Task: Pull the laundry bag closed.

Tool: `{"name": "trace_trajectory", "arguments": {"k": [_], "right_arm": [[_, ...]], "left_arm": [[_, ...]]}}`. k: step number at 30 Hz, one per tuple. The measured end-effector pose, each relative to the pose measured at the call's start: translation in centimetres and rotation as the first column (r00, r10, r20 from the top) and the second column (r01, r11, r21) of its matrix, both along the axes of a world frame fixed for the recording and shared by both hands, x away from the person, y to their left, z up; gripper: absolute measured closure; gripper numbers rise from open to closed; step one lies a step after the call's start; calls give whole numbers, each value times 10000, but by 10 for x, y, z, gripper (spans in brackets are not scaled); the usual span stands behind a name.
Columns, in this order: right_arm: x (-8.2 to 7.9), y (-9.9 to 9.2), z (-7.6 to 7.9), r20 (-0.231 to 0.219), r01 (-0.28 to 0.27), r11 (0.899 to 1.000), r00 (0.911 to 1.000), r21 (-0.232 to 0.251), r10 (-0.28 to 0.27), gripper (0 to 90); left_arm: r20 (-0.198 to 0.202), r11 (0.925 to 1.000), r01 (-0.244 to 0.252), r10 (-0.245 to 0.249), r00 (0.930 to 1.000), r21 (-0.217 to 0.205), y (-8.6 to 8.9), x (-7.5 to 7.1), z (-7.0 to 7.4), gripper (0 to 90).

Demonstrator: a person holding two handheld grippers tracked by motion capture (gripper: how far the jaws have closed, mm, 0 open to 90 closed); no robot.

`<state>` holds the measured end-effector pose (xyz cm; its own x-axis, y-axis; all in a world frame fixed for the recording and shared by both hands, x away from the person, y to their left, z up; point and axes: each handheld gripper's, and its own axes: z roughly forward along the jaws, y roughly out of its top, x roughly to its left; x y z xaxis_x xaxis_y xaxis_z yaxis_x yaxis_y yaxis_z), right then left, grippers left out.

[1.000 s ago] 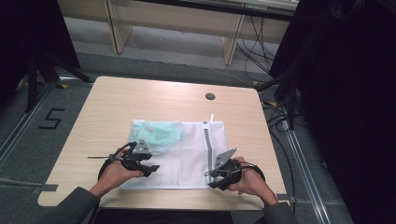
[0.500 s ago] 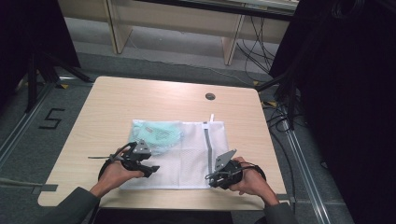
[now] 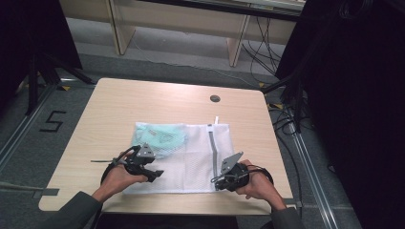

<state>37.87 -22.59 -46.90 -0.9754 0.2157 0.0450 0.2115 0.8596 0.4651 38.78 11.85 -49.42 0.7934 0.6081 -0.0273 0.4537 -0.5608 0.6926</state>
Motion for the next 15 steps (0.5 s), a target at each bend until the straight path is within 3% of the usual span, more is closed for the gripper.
{"name": "trace_trajectory", "arguments": {"k": [4, 8, 11, 15], "right_arm": [[0, 0, 4, -17, 150, 9998, 9999, 142, -149, 866], [-1, 1, 7, -21, 357, 9990, 9994, 277, -356, 867], [-1, 1, 11, 22, 511, 9978, 9987, 432, -512, 867], [-1, 2, 16, 113, 645, 9956, 9978, 686, -655, 867]], "left_arm": [[-39, 9997, 83, -84, 10000, -216, -7, -5, 1, 373], [188, 9959, 743, -734, 9971, -525, -25, -15, 4, 373], [257, 9855, 1216, -1194, 9925, -1184, -48, -26, 4, 375], [679, 9694, 2045, -1968, 9781, -1362, -79, -37, 1, 383]]}}
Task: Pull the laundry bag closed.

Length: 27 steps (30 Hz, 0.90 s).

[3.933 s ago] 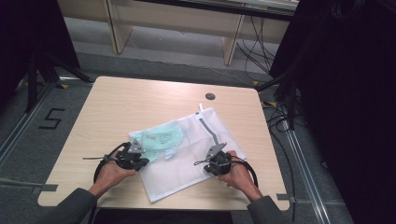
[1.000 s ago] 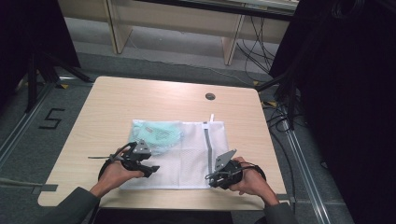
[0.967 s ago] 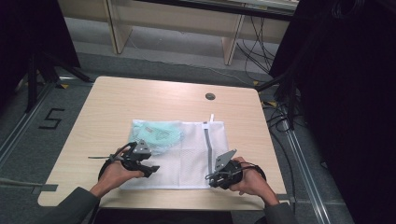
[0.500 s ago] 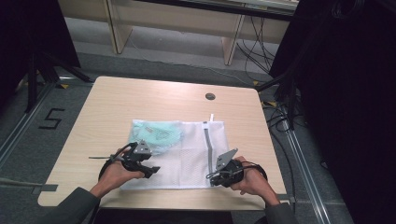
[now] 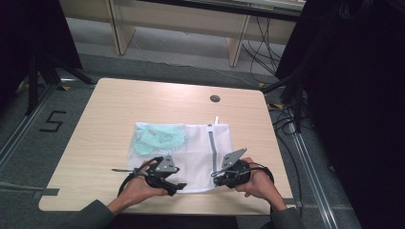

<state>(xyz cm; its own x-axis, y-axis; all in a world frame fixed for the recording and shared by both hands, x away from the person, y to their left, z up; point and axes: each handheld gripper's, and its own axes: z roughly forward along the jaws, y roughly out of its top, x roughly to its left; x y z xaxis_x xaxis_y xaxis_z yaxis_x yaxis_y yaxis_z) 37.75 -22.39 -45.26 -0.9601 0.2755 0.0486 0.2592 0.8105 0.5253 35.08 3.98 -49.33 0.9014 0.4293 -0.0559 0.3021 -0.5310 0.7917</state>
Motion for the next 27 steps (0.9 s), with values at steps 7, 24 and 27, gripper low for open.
{"name": "trace_trajectory", "arguments": {"k": [7, 24, 27], "right_arm": [[1, 1, 4, -26, 277, 9994, 9996, 189, -276, 867], [3, 4, 5, -104, 254, 9993, 9996, 264, -252, 867], [3, 4, 4, -217, 231, 9993, 9995, 305, -224, 867]], "left_arm": [[226, 9973, 738, -738, 9970, 25, -37, -10, -11, 429], [1060, 9960, 826, -857, 9907, 329, -66, -9, -19, 652], [1383, 9945, 937, -994, 9854, 470, -68, -8, -20, 745]]}}
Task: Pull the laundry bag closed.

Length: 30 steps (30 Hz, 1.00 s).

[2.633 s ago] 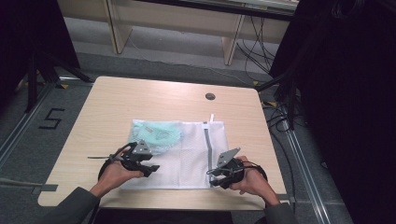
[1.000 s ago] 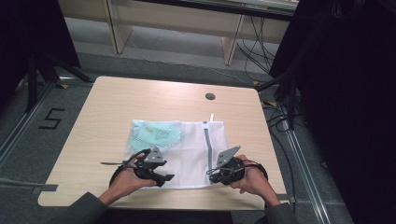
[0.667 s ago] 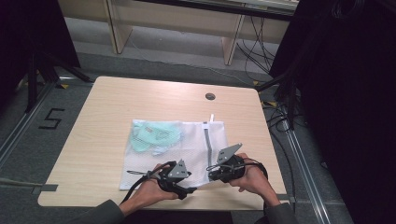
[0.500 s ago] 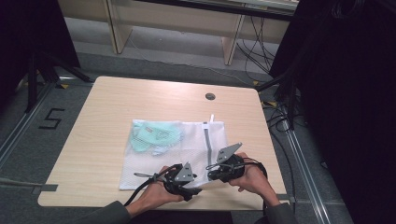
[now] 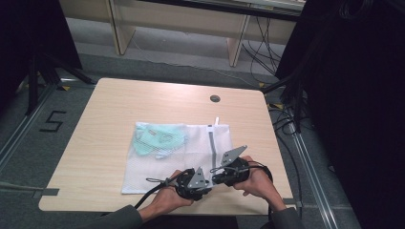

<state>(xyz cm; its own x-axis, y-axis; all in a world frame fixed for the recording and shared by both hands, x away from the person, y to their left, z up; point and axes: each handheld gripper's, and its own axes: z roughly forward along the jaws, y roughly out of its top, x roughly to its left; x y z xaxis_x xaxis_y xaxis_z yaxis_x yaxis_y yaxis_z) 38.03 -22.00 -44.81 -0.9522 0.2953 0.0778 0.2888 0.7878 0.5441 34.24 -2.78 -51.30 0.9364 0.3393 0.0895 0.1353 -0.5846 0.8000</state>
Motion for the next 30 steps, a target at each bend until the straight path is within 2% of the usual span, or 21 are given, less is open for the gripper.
{"name": "trace_trajectory", "arguments": {"k": [1, 2, 3, 4, 5, 7, 9, 10, 11, 12, 13, 14, 18, 20, 21, 22, 24, 26, 27, 28, 30], "right_arm": [[-1, 0, 0, -6, 91, 10000, 10000, -30, -91, 867], [0, 0, 0, 20, 117, 9999, 9999, -31, -117, 867], [0, 0, -1, 2, 101, 9999, 9999, -56, -101, 867], [0, 0, -1, -28, 121, 9999, 9999, -98, -121, 867], [0, -1, -1, -73, 141, 9998, 9999, -146, -142, 867], [0, -3, -2, 9, 57, 9998, 10000, -207, -57, 867], [7, -4, -5, 450, -603, 9981, 9971, -131, 608, 867], [4, -5, -5, 169, -215, 9993, 9996, -315, 220, 866], [7, -5, -7, 432, -604, 9978, 9972, -286, 616, 867], [2, -5, -8, -104, 46, 9991, 9999, -416, -51, 867], [2, -4, -9, -160, 30, 9990, 9999, -442, -37, 867], [2, -4, -10, -108, 46, 9987, 9999, -504, -52, 866], [3, -2, -11, -34, 8, 9987, 10000, -518, -10, 867], [3, -2, -12, -107, -13, 9984, 9999, -560, 7, 867], [3, -1, -12, -123, -12, 9985, 9999, -546, 5, 867], [3, -1, -12, -249, 126, 9983, 9996, -566, -140, 867], [4, -2, -12, -169, 55, 9989, 9998, -458, -63, 867], [4, -2, -10, -214, 83, 9991, 9997, -420, -92, 867], [4, -2, -10, -203, 101, 9991, 9997, -418, -110, 867], [4, -2, -10, -220, 78, 9991, 9997, -412, -87, 867], [4, -2, -10, -211, 82, 9990, 9997, -433, -92, 867]], "left_arm": [[-105, 9992, 322, -320, 9994, 233, 0, 1, 0, 775], [-29, 9991, 368, -368, 9993, 225, 0, 0, 0, 811], [6, 9995, 330, -330, 9995, 17, -1, 0, 0, 849], [213, 9989, 433, -436, 9988, 176, 0, 0, 0, 872], [285, 9988, 479, -482, 9984, 141, -1, 0, 0, 881], [589, 9969, 568, -601, 9965, 547, 1, 1, 2, 886], [555, 9962, 618, -652, 9963, 620, 1, 1, 2, 887], [455, 9977, 560, -577, 9973, 374, 0, 0, 1, 887], [549, 9960, 692, -724, 9959, 571, 1, 0, 1, 887], [570, 9958, 694, -728, 9957, 593, 1, 0, 1, 887], [727, 9952, 748, -794, 9942, 636, 1, 1, 1, 887], [562, 9971, 610, -635, 9964, 446, 0, 0, 0, 887], [667, 9925, 832, -894, 9938, 895, 1, 2, 1, 886], [774, 9929, 831, -897, 9930, 846, 0, 1, 0, 886], [400, 9909, 1105, -1138, 9927, 775, -1, 1, -1, 886], [360, 9912, 1060, -1091, 9934, 791, -1, 0, -1, 885], [391, 9925, 1016, -1044, 9938, 685, -1, 1, -1, 869], [446, 9940, 923, -950, 9945, 588, -1, 1, 0, 807], [772, 9947, 832, -877, 9931, 605, -1, 1, 1, 800], [634, 9952, 858, -887, 9940, 479, -1, 0, 0, 801], [704, 9953, 843, -876, 9937, 485, -1, 1, 1, 809]]}}
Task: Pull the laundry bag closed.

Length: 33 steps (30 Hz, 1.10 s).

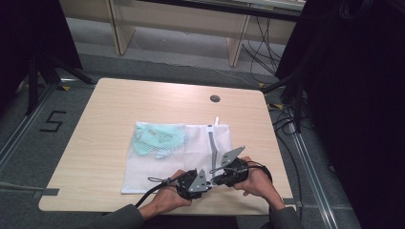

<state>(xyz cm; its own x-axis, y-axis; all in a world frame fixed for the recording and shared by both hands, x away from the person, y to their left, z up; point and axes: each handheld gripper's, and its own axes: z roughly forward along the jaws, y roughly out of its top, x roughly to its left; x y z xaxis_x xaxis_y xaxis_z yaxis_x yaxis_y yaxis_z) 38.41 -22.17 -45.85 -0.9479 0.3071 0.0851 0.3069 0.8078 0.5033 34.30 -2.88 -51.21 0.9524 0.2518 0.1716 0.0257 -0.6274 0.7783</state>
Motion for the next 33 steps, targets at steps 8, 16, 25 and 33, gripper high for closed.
{"name": "trace_trajectory", "arguments": {"k": [8, 16, 25, 33], "right_arm": [[0, 1, 0, 70, -24, 10000, 10000, -78, 24, 867], [2, 4, -4, 49, -229, 9996, 9997, -178, 230, 867], [7, 7, -6, 53, -180, 9996, 9998, -225, 182, 868], [11, 3, -8, 28, 203, 9990, 9998, -402, -202, 868]], "left_arm": [[512, 9992, 63, -83, 9987, 390, 1, -2, -1, 882], [532, 9991, 240, -258, 9983, 338, -1, -3, -4, 885], [205, 9995, 170, -175, 9996, 270, 0, -2, -2, 887], [66, 9991, 385, -386, 9992, 165, -3, -8, -1, 887]]}}
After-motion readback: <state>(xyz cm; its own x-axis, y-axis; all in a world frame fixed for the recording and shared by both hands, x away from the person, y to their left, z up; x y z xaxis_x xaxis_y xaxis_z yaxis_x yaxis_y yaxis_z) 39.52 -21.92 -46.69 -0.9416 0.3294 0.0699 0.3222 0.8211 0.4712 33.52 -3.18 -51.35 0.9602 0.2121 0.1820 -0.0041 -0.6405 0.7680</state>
